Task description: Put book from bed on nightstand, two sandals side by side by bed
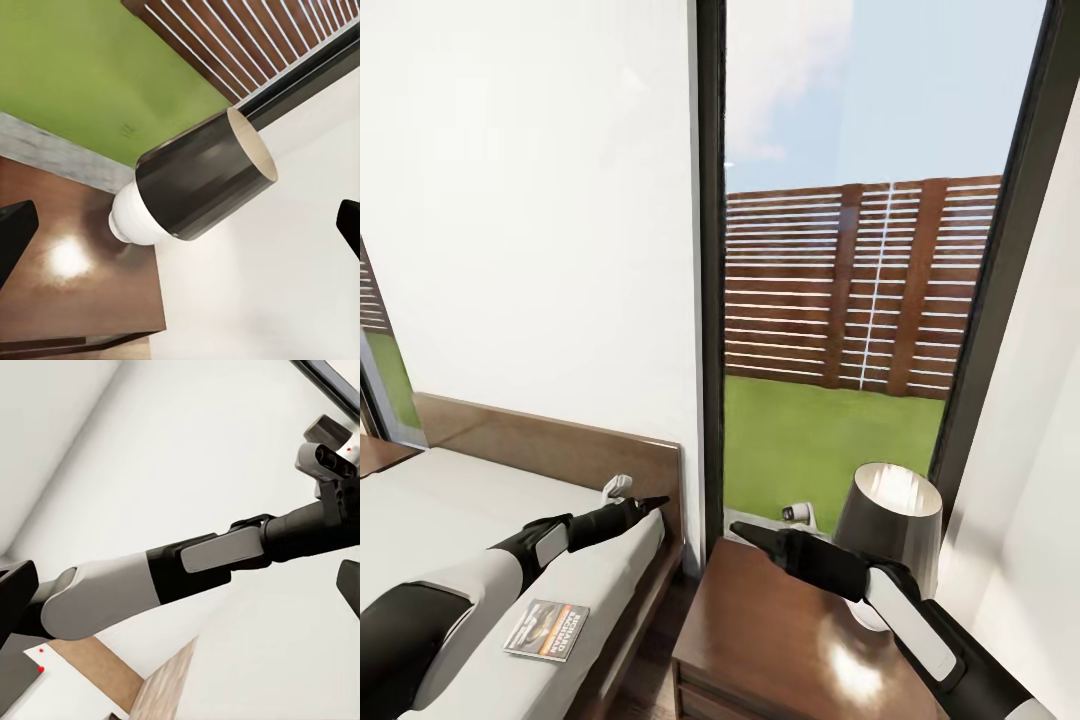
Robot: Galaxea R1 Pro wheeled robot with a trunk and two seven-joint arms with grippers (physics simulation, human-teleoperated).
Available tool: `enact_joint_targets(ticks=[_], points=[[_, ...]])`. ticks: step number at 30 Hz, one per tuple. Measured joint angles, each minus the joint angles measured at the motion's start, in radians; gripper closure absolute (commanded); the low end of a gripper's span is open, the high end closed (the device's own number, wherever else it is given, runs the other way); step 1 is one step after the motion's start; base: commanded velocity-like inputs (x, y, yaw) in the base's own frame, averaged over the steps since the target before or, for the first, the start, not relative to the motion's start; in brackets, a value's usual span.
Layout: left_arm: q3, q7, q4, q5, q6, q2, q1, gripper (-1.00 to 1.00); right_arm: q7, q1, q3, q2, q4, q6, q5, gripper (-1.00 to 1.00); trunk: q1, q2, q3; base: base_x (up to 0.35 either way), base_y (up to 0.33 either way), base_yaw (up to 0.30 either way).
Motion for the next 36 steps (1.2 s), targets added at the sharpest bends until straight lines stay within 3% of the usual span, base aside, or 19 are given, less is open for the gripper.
enact_joint_targets(ticks=[15, 36], points=[[0.0, 0.001, 0.0, 0.0, 0.0, 0.0, 0.0, -1.0, -0.001, 0.0, -0.003, -0.001, 0.001, -0.001, 0.001, -1.0, 0.0, 0.0, 0.0, 0.0, 0.0, 0.0], [0.0, 0.002, 0.0, 0.0, -0.002, 0.0, 0.002, -1.0, -0.001, 0.001, -0.002, 0.0, 0.001, -0.001, 0.0, -1.0, 0.08, -0.146, -0.064, 0.0, 0.0, 0.0]])
